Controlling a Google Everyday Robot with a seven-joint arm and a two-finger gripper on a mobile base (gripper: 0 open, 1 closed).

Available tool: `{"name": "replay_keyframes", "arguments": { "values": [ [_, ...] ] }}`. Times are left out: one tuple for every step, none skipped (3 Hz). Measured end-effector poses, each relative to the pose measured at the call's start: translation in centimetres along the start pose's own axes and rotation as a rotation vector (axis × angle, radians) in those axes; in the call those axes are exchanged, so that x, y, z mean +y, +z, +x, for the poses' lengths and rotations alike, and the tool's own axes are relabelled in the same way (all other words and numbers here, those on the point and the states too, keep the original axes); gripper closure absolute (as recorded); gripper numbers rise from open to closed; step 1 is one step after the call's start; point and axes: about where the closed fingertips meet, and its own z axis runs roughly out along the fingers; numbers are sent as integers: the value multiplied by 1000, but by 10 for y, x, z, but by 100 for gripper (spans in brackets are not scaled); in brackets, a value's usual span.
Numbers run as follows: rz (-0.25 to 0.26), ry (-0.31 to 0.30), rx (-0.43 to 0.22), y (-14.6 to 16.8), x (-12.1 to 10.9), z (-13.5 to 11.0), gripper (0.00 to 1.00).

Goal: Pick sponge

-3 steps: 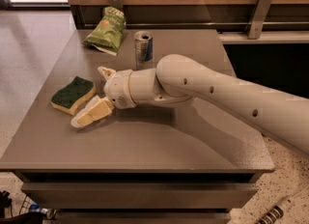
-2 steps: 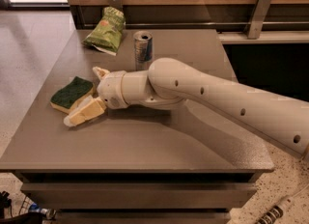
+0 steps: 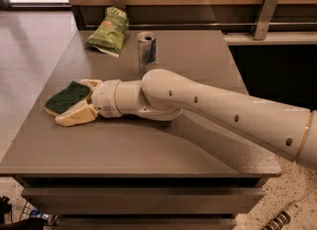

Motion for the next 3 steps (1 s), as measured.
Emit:
{"name": "replay_keyframes", "arguments": {
  "values": [
    [0, 0, 0, -1, 0, -3, 54],
    [0, 0, 0, -1, 0, -3, 79],
    [-4, -1, 0, 1, 2, -4, 100]
  ]
}}
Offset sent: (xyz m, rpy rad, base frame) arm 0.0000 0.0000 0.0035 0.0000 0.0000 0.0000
